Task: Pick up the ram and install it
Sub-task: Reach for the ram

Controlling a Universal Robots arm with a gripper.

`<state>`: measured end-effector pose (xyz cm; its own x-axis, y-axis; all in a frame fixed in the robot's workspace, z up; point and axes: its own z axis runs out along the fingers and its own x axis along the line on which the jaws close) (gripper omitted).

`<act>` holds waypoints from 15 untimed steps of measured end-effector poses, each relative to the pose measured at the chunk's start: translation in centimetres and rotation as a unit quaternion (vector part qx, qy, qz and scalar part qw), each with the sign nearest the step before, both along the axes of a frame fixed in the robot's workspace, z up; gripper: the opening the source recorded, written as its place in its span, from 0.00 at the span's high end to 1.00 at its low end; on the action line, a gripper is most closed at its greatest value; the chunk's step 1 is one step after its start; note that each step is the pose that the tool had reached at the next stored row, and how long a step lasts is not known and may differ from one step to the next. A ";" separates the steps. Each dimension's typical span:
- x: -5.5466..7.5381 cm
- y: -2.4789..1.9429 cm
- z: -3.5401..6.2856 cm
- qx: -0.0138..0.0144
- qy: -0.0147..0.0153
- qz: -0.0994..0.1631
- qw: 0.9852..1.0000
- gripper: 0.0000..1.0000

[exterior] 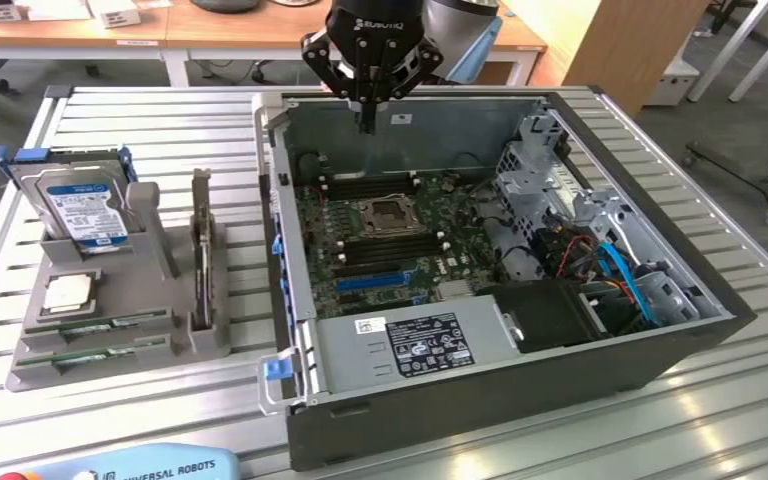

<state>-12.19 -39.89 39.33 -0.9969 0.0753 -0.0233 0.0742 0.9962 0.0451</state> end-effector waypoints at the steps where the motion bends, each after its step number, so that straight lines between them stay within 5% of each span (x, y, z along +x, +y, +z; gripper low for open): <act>1: 0.0 0.00 -0.01 0.000 0.000 0.000 1.000 0.90; 15: -3.1 0.01 -0.02 0.000 -0.002 0.000 1.000 0.90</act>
